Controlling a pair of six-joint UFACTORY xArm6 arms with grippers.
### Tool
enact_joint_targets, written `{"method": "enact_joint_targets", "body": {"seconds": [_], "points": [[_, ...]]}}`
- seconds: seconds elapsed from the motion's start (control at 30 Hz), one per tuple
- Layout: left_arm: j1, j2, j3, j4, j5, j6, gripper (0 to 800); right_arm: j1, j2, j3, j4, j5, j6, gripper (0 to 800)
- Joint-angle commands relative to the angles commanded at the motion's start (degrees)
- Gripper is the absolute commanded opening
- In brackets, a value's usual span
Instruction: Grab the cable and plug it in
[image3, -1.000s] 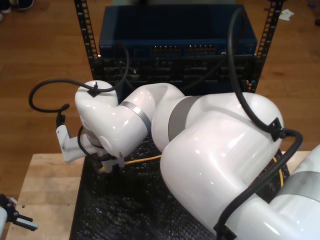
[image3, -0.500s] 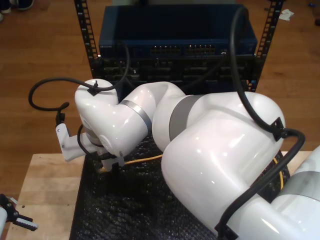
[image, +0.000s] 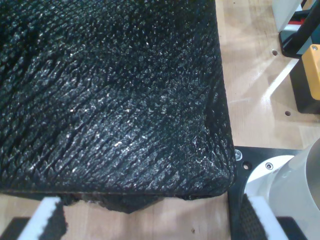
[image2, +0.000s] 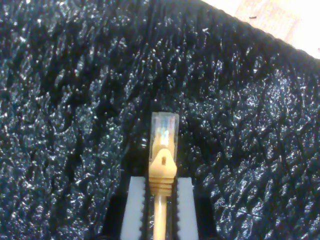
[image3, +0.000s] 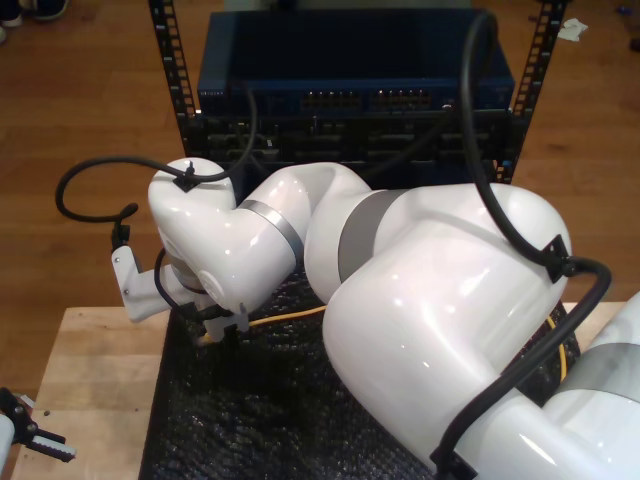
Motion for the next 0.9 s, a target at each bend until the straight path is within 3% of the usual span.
{"method": "enact_joint_targets", "body": {"seconds": [0.7,0.9], "points": [[-0.1,0.0,-0.1,-0.2,0.9,-1.6,800,-4.8,-8.4,1.8,0.7,4.5,0.8,6],[-0.2,0.0,-0.7,-3.3,4.4,-2.0,800,-6.4,-12.3,4.0,1.0,4.7,0.8,6]]}}
